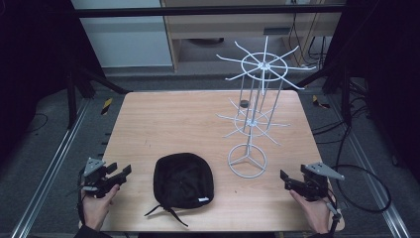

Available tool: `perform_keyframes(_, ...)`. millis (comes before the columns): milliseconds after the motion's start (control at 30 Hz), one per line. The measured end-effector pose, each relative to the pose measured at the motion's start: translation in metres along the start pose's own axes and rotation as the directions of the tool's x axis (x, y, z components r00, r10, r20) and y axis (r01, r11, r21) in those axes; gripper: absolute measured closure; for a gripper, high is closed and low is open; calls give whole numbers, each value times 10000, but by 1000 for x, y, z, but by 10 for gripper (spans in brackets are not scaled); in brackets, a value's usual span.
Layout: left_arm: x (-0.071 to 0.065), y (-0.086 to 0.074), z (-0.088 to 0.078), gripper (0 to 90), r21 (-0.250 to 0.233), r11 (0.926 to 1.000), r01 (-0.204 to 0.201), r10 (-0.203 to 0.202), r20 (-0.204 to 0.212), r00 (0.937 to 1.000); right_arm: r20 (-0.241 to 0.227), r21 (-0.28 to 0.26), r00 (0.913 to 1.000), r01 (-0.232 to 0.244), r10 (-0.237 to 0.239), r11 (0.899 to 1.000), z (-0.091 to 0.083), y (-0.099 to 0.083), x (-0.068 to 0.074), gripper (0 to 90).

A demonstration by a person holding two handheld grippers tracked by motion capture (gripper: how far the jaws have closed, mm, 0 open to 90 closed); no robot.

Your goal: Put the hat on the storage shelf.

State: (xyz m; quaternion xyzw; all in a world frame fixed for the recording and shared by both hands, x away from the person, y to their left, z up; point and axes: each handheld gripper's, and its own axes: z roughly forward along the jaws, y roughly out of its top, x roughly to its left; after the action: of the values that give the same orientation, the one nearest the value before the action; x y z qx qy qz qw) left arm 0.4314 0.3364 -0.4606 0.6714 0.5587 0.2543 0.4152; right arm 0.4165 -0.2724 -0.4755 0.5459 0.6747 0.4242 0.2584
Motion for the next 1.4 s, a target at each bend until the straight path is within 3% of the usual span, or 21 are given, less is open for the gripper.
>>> perform_keyframes(167,-8,2,-7,401,-52,9999,116,-115,235,9997,-477,55,9978,462,-459,9989,-2,0,16,247)
perform_keyframes(267,-14,5,-12,394,-161,9998,-84,91,422,9991,-823,0,9940,722,-720,9974,-5,1,27,290)
perform_keyframes(467,-25,7,-15,389,-244,9989,-396,411,655,9970,-1485,197,9862,771,-733,9968,-3,5,50,318)
perform_keyframes(600,-32,9,-15,395,-272,9987,-437,458,821,9956,-1653,143,9820,952,-915,9954,-3,7,60,330)
perform_keyframes(767,-42,11,-18,414,-316,9980,-546,576,1043,9929,-2295,11,9673,1109,-1077,9938,-1,10,79,358)
perform_keyframes(1400,-66,21,-21,443,-560,9956,-747,827,1583,9839,-3393,90,9263,1773,-1638,9841,16,18,127,429)
